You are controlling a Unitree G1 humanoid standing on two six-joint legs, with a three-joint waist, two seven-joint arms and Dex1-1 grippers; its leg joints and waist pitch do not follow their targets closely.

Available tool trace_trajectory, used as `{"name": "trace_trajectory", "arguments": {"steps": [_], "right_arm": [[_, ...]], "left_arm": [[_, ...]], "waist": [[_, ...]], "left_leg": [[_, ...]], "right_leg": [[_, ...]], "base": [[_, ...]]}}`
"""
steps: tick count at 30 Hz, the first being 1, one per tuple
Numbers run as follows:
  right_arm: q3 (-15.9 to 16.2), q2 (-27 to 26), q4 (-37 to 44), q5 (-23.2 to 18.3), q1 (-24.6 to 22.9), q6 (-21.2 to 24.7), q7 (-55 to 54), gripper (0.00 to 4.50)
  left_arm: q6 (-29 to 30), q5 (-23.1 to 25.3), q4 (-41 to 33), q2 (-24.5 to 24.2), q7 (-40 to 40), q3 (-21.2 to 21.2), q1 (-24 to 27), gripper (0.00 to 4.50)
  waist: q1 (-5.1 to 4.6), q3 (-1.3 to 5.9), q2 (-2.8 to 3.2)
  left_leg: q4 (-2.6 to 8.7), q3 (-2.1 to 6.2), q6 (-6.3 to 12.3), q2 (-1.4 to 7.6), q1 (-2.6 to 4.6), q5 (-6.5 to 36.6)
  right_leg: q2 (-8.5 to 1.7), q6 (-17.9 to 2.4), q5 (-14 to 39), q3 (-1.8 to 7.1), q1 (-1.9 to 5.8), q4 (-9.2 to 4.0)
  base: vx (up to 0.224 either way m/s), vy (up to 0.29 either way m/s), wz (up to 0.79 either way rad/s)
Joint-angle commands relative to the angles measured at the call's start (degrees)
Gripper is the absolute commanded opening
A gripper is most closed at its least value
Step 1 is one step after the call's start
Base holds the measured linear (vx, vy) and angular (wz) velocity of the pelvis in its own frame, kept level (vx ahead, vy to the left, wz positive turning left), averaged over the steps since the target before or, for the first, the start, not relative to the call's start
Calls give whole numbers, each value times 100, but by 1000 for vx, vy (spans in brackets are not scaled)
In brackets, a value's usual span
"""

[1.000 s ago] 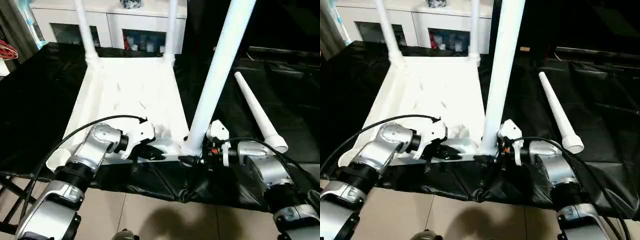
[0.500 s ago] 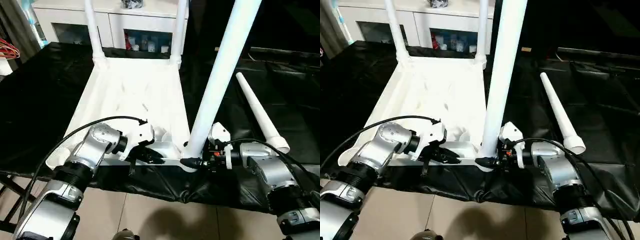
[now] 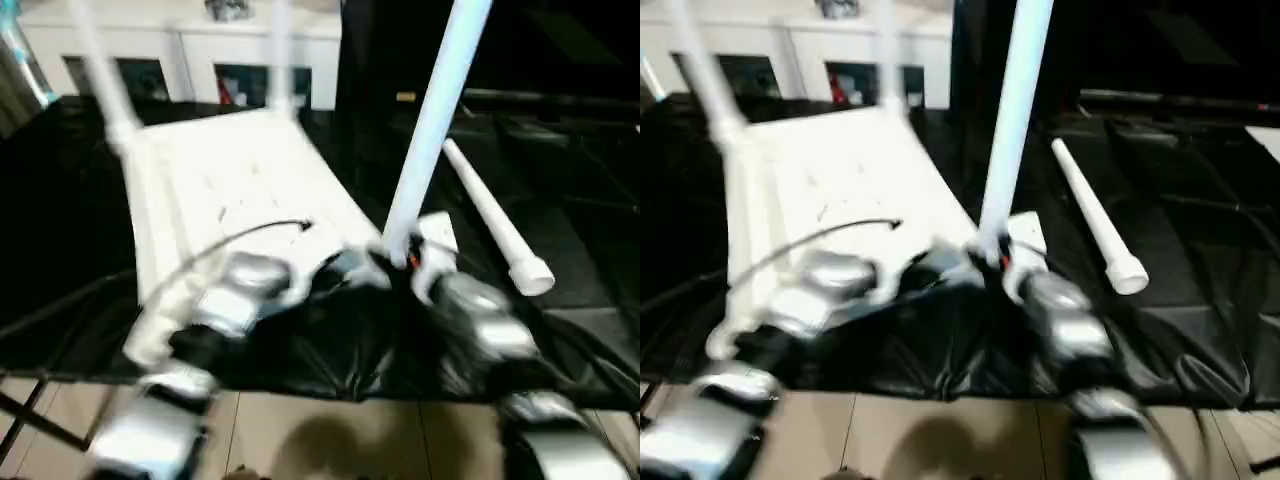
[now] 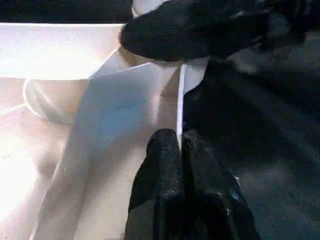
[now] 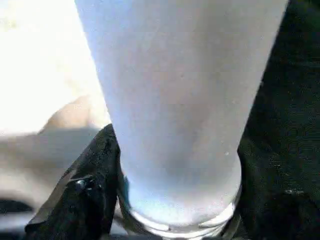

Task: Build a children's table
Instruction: Rotate leg to tighten

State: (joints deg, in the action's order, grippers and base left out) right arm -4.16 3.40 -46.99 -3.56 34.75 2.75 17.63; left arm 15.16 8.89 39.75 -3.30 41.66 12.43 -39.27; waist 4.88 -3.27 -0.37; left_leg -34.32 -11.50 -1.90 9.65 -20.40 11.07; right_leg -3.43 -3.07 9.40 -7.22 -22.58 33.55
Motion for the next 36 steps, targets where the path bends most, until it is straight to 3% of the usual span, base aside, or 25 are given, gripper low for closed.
{"name": "trace_trajectory", "arguments": {"steps": [1, 3, 4, 5, 9, 11, 18, 23, 30, 36], "right_arm": [[404, -532, -273, 145, -24, 66, 60, 276], [433, -616, -288, 164, -11, -12, 60, 276], [427, -632, -292, 134, -13, -23, 105, 331], [405, -652, -283, 62, -24, -26, 217, 345], [399, -592, -285, 70, -3, -92, 378, 358], [464, -437, -319, 148, 46, -260, 429, 387], [607, 192, -125, 120, 31, -450, 1492, 387], [762, 648, 114, 88, -54, -501, 2605, 387], [1147, 1054, 725, -108, -316, -457, 3967, 387], [1467, 1426, 1472, -383, -633, -11, 5196, 387]], "left_arm": [[-67, -99, -182, 397, -323, 59, -199, 0], [-89, -106, -212, 443, -360, 92, -158, 0], [-96, -113, -227, 448, -340, 98, -144, 0], [-125, -122, -255, 446, -272, 123, -111, 0], [-141, -120, -352, 410, -104, 181, -30, 0], [-195, -147, -391, 336, 12, 224, -4, 0], [-465, -299, -555, -59, 861, 367, 100, 0], [-656, -448, -714, -404, 1590, 446, 204, 0], [-800, -533, -799, -803, 2356, 547, 228, 0], [-940, -567, -753, -1151, 3012, 660, 180, 0]], "waist": [[19, 404, -28], [43, 429, -31], [50, 430, -28], [49, 424, -21], [32, 404, 10], [18, 405, 13], [28, 425, 11], [51, 414, 6], [171, 421, 12], [294, 425, 21]], "left_leg": [[380, 233, 296, 406, 51, 911], [376, 226, 446, 404, 22, 681], [377, 227, 479, 410, 20, 645], [379, 224, 520, 415, 19, 643], [395, 235, 468, 434, 45, 850], [400, 237, 400, 436, 48, 924], [371, 228, 601, 438, 9, 703], [373, 213, 616, 455, 19, 760], [365, 210, 620, 476, 28, 740], [364, 209, 639, 506, 40, 719]], "right_leg": [[-712, -683, 2034, 431, 289, -522], [-696, -720, 1645, 434, 313, -462], [-695, -733, 1565, 434, 314, -451], [-695, -749, 1527, 432, 313, -451], [-699, -712, 1840, 422, 299, -497], [-693, -700, 1883, 426, 296, -502], [-701, -873, 1402, 435, 328, -432], [-677, -923, 1395, 430, 317, -424], [-679, -805, 1549, 429, 307, -426], [-676, -796, 1487, 435, 278, -402]], "base": [[0, 0, 0], [0, 0, 0], [0, 0, 0], [0, 0, 0], [0, 0, 0], [0, 0, 0], [0, 0, 0], [0, 0, 0], [0, 0, 0], [0, 0, 0]]}}
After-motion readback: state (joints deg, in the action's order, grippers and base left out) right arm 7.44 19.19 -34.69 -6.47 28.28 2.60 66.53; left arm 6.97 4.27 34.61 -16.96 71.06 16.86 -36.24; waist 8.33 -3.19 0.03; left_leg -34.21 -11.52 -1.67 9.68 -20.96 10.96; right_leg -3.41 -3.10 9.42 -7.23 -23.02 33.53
